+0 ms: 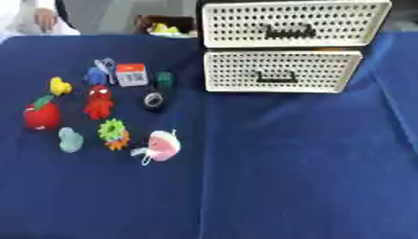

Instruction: Pick up objects from table and place into drawer.

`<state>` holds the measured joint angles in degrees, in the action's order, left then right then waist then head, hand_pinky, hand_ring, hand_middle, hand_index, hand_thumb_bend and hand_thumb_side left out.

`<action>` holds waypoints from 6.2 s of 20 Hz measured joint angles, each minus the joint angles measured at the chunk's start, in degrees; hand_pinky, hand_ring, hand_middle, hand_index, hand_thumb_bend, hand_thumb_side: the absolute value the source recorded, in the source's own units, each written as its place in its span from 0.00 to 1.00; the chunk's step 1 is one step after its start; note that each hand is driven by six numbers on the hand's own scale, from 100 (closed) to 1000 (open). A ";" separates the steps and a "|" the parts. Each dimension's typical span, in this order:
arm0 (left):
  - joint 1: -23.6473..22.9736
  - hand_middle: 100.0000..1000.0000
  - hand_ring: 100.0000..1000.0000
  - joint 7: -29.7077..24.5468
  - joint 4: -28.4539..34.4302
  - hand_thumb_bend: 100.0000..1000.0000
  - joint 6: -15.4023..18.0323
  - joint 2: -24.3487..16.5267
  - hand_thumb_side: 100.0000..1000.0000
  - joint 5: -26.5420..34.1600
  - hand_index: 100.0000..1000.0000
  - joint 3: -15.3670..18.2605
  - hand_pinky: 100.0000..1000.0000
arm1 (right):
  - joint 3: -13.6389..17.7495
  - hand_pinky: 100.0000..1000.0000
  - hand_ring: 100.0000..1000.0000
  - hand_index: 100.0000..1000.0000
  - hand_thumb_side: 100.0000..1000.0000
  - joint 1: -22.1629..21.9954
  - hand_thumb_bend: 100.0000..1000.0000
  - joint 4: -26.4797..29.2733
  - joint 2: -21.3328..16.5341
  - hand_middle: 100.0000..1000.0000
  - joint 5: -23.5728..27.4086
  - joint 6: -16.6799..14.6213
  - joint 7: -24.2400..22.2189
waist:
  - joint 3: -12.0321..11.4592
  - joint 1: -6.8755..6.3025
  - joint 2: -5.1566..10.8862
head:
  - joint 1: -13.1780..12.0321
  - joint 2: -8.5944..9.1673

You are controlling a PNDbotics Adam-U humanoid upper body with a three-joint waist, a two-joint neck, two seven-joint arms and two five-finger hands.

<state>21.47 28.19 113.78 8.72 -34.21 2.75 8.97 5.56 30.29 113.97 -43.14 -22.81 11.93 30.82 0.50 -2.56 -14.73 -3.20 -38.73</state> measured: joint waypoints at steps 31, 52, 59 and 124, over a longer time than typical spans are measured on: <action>-0.23 0.68 0.64 -0.88 0.00 0.00 -0.69 -0.02 0.98 0.66 0.90 -0.05 0.61 | -13.99 0.00 0.00 0.79 1.00 23.53 0.15 -6.16 -10.99 0.00 -8.71 5.06 -73.28 | -0.13 1.93 0.72 | 5.37 4.35; 1.02 0.68 0.64 -2.52 0.00 0.00 -0.96 -0.02 0.98 1.74 0.89 -0.80 0.61 | -25.81 0.00 0.00 0.79 1.00 41.21 0.18 -32.18 4.61 0.00 -13.49 -0.31 -80.62 | -1.93 2.12 0.56 | 7.34 4.57; 1.44 0.68 0.64 -2.94 0.00 0.00 -0.94 -0.02 0.99 2.10 0.89 -1.07 0.61 | -26.66 0.00 0.00 0.79 1.00 42.66 0.59 -37.82 8.53 0.00 -15.34 -2.51 -79.82 | -2.68 2.36 0.05 | 8.22 5.09; 0.76 0.67 0.62 -4.13 0.00 0.00 -1.56 0.48 0.99 3.31 0.88 -0.66 0.61 | -22.12 0.00 0.00 0.87 0.77 30.23 0.95 -38.96 -1.69 0.00 -6.43 -6.07 -82.79 | -2.16 2.04 -1.60 | 6.08 5.54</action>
<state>22.23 24.06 113.78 7.16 -33.73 6.07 8.31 -16.56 60.52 75.01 -44.83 -29.24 5.86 -51.97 -1.65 -0.52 -16.33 2.87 -33.19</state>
